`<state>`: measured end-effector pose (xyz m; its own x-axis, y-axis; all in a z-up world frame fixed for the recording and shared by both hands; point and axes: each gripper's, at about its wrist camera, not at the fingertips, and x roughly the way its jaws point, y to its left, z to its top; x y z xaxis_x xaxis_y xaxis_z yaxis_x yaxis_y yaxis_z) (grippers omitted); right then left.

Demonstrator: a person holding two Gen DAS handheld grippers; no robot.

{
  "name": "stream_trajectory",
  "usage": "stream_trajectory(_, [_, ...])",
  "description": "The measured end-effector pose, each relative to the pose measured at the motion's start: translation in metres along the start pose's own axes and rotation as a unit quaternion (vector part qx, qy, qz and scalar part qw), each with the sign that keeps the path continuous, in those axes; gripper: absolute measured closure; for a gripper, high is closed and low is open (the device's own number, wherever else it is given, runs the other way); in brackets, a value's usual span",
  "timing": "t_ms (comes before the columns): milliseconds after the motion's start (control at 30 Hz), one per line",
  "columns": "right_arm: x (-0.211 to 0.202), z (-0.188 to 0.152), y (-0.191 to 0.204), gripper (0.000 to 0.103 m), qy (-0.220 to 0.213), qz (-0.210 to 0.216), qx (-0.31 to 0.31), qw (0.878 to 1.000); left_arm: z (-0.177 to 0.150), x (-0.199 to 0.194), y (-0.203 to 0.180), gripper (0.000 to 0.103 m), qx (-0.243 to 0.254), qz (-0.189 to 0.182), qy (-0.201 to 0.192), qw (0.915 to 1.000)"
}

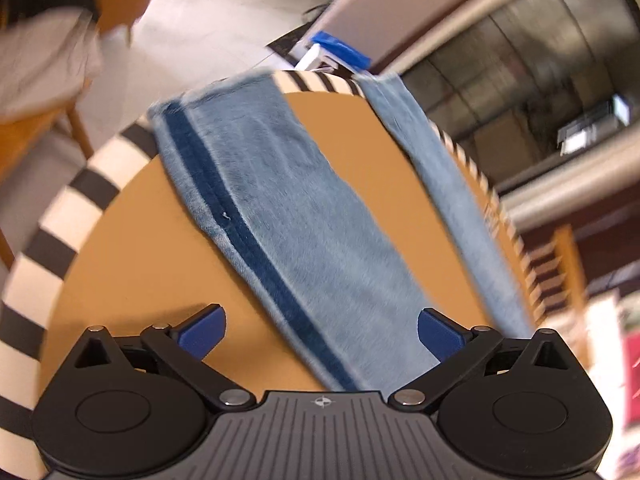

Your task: Fold clothes

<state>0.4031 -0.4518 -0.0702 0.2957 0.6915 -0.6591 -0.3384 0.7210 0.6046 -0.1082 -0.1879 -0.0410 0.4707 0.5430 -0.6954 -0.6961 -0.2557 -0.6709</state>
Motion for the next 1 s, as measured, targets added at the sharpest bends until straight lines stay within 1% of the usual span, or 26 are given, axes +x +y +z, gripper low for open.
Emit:
stream_trajectory(67, [0.003,0.003,-0.005,0.008,0.002,0.022,0.041,0.999,0.007,-0.001,0.010,0.000,-0.048,-0.027,0.000,0.9985])
stream_trajectory(133, [0.005,0.005,-0.008,0.007,-0.001,0.034,0.065,0.997,0.008,-0.002,0.015,0.000,-0.070,-0.040,-0.001,0.9967])
stream_trajectory(267, [0.008,0.006,-0.014,0.004,-0.008,0.057,0.097,0.994,0.007,-0.004,0.017,0.000,-0.076,-0.047,-0.005,0.9960])
stream_trajectory(400, [0.007,0.004,-0.018,0.004,-0.017,0.071,0.115,0.991,0.006,-0.001,0.021,0.000,-0.093,-0.069,-0.010,0.9933])
stream_trajectory(567, [0.006,0.002,-0.024,0.005,-0.023,0.082,0.148,0.985,0.004,0.000,0.019,0.000,-0.086,-0.071,-0.017,0.9936])
stream_trajectory(600, [0.006,0.002,-0.025,0.005,-0.020,0.082,0.156,0.984,0.004,0.001,0.019,0.000,-0.087,-0.073,-0.017,0.9934])
stream_trajectory(667, [0.007,-0.001,-0.028,0.006,-0.001,0.098,0.184,0.978,0.007,0.003,0.021,0.000,-0.095,-0.080,-0.016,0.9921])
stream_trajectory(700, [0.008,-0.003,-0.029,0.006,-0.002,0.102,0.192,0.976,0.008,0.004,0.022,0.000,-0.098,-0.083,-0.017,0.9916])
stream_trajectory(867, [0.015,0.001,-0.021,0.006,-0.025,0.095,0.179,0.979,0.008,0.009,0.018,0.000,-0.091,-0.082,-0.023,0.9922])
stream_trajectory(933, [0.017,0.002,-0.019,0.007,-0.025,0.088,0.175,0.980,0.008,0.009,0.018,0.002,-0.089,-0.080,-0.023,0.9925])
stream_trajectory(967, [0.016,0.001,-0.018,0.012,-0.025,0.082,0.174,0.981,0.008,0.009,0.019,0.004,-0.093,-0.079,-0.022,0.9922])
stream_trajectory(1000, [0.013,0.000,-0.019,0.014,-0.025,0.078,0.170,0.982,0.009,0.008,0.021,0.005,-0.098,-0.080,-0.021,0.9917])
